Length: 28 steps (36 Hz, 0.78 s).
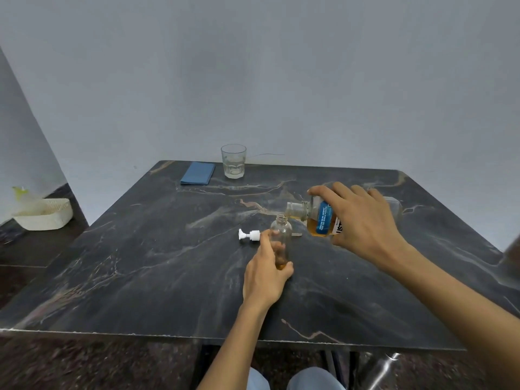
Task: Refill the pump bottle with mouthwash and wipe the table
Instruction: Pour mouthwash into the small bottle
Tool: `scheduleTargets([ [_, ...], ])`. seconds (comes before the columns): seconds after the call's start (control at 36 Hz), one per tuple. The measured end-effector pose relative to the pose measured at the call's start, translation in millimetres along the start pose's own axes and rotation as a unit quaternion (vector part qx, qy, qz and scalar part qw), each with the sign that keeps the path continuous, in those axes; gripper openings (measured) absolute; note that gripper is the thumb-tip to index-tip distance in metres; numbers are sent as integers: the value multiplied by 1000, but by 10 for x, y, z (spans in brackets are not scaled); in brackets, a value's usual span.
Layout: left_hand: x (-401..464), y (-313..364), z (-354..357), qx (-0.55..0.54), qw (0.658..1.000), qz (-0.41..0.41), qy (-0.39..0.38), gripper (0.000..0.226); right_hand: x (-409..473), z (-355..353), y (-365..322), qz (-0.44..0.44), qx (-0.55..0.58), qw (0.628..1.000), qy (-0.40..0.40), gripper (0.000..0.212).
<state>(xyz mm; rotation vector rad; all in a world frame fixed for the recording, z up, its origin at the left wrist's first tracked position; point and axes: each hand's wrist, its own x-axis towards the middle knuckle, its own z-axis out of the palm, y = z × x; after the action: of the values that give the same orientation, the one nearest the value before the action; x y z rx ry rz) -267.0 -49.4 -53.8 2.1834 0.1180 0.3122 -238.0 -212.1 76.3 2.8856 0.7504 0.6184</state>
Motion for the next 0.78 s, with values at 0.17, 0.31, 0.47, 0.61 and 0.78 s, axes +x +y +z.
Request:
scheduleTargets([
  [0.17,-1,-6,7,-1,1000,-2,0,71,3,-10,-6,-2,-3,1000,0,88],
  [0.31,2,-9,13,1,1000,3,3,68,1,-13,2,-5,-3,1000,-1,88],
  [0.47,-4,-10,13,5,1000,7,12,70,-6,-11,5,-9,-4,1000,7,88],
  [0.61,-18,0,7,5,1000,6,8,72,-3,-7,3,-9,-7,1000,6,89],
  [0.78,-21,12,1,2,1000,2,4,72,1,-17,1,-10,-11,1000,4,89],
])
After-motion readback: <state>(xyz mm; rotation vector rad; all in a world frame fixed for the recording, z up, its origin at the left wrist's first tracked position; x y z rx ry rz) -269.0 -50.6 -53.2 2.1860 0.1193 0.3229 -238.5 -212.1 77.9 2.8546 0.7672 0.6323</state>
